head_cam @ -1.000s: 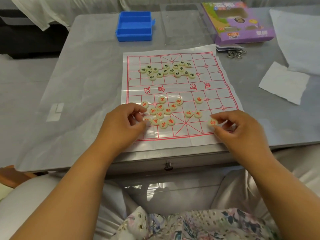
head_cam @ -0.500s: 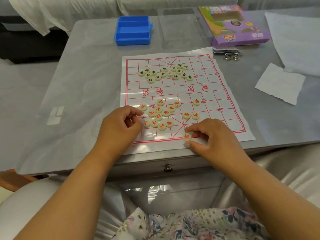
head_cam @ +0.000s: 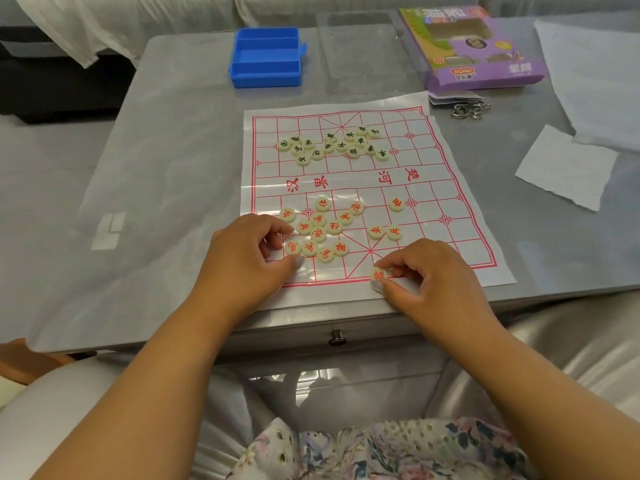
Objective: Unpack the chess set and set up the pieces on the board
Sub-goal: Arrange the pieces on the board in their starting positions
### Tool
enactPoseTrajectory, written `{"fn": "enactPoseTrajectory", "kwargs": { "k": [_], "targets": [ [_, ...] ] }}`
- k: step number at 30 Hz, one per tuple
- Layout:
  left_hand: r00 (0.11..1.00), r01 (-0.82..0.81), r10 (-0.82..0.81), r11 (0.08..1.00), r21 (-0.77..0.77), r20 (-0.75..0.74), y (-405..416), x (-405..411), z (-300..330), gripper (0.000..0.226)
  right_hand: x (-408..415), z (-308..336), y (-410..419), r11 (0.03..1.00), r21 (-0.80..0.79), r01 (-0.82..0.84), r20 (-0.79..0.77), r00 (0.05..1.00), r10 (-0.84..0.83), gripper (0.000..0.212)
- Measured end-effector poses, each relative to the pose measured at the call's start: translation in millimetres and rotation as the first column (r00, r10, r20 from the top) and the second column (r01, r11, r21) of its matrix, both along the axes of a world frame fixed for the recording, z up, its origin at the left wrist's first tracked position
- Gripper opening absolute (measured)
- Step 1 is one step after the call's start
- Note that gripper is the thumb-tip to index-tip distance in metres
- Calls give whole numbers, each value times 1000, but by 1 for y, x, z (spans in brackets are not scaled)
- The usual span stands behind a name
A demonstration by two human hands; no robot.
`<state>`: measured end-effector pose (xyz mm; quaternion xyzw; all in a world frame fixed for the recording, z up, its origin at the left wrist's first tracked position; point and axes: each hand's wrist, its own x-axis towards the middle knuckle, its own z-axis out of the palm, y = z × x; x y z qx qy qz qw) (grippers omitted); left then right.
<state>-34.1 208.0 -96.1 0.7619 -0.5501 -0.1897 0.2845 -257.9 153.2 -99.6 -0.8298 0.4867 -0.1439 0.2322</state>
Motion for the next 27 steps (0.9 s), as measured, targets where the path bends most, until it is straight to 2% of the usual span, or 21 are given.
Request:
{"fn": "enactPoseTrajectory", "kwargs": {
  "k": [8, 12, 15, 21, 27],
  "targets": [
    [1000, 18, -19, 1000, 8, 24, 1, 1, 1, 27, -1, 4, 1, 999, 33, 10, 46, 999, -12, 30],
    [997, 16, -17, 1000, 11, 72, 1, 1, 1, 25, -7, 13, -9, 995, 10, 96, 109, 989, -96, 27],
    [996, 10, -12, 1000, 23, 85, 1, 1, 1, 22, -5, 16, -18, 990, 1, 139, 94, 986, -139, 24],
    [998, 14, -15, 1000, 18, 53, 1, 0, 3, 18, 23, 24, -28, 999, -34, 0, -23, 1000, -1, 24],
    [1000, -2, 2, 1000, -1, 23, 3, 1, 2, 18, 43, 26, -51, 996, -76, -51, -86, 995, 45, 25]
  ]
}}
